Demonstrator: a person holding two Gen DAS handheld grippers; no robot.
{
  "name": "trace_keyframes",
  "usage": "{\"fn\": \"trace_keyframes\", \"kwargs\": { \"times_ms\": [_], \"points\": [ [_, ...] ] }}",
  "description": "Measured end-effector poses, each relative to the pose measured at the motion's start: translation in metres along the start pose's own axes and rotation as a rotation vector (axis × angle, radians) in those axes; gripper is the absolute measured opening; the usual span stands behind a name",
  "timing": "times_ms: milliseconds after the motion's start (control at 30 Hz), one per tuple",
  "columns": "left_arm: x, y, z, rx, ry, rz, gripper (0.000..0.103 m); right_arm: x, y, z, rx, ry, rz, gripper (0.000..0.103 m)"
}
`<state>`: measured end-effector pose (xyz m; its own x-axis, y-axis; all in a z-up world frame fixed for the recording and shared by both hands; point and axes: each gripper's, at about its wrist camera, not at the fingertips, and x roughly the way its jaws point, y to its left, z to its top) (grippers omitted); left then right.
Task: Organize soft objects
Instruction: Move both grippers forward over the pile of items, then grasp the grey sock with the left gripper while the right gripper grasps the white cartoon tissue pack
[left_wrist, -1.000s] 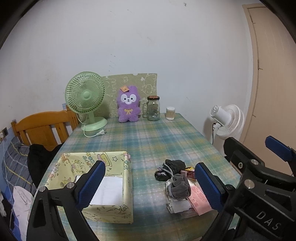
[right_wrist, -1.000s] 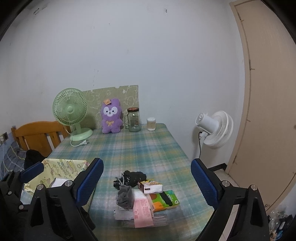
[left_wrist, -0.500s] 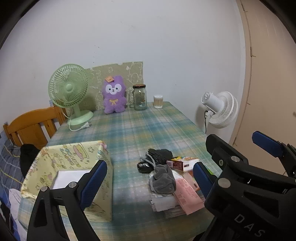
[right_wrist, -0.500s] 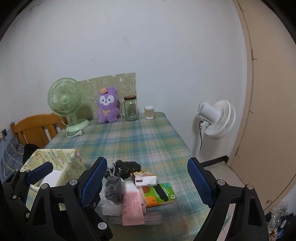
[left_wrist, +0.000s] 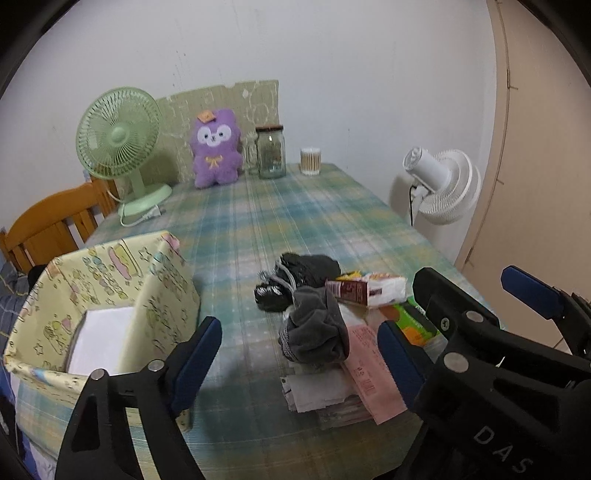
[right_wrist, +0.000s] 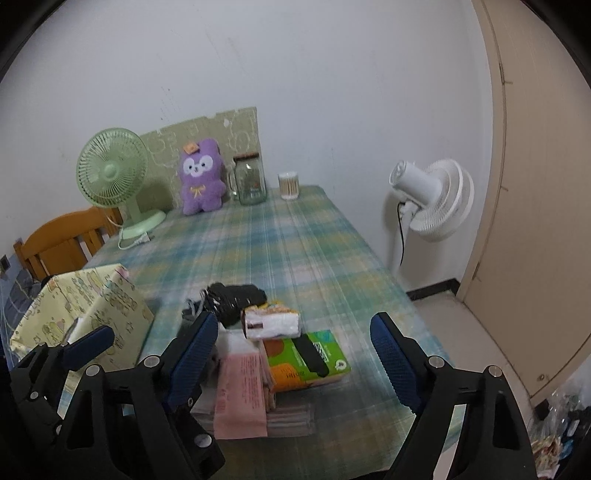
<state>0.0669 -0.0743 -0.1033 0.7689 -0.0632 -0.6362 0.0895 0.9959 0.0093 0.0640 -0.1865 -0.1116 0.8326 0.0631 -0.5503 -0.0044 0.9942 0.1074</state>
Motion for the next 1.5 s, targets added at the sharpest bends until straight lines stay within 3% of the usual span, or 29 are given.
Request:
{"fn": "trace_keyframes", "kwargs": {
  "times_ms": [167, 400, 500, 933, 1133, 1267, 1500],
  "points": [
    [0.012, -0.001, -0.003, 0.003, 0.015, -0.010, 0.075, 0.014, 0.000, -0.004, 0.000, 0.032, 0.002, 0.087],
    [0.031, 0.002, -0.003, -0.015, 0.074, -0.044, 0.042, 0.036, 0.001, -0.003, -0.005, 0.066, 0.009, 0.087],
    [0.036, 0.005, 0.000, -0.019, 0.074, -0.039, 0.037, 0.043, 0.002, -0.002, 0.001, 0.080, 0.022, 0.087],
    [0.057, 0.010, 0.007, -0.020, 0.077, -0.008, 0.035, 0.083, 0.009, 0.003, -0.003, 0.136, 0.045, 0.087],
    [0.069, 0.016, 0.007, -0.043, 0.106, 0.001, 0.036, 0.101, 0.009, 0.002, 0.021, 0.192, 0.078, 0.076],
    [0.071, 0.014, 0.006, -0.034, 0.104, 0.001, 0.035, 0.105, 0.009, 0.001, 0.028, 0.208, 0.080, 0.060],
    [0.063, 0.013, 0.008, -0.028, 0.080, -0.003, 0.034, 0.094, 0.012, 0.004, 0.017, 0.182, 0.062, 0.056]
  ]
}}
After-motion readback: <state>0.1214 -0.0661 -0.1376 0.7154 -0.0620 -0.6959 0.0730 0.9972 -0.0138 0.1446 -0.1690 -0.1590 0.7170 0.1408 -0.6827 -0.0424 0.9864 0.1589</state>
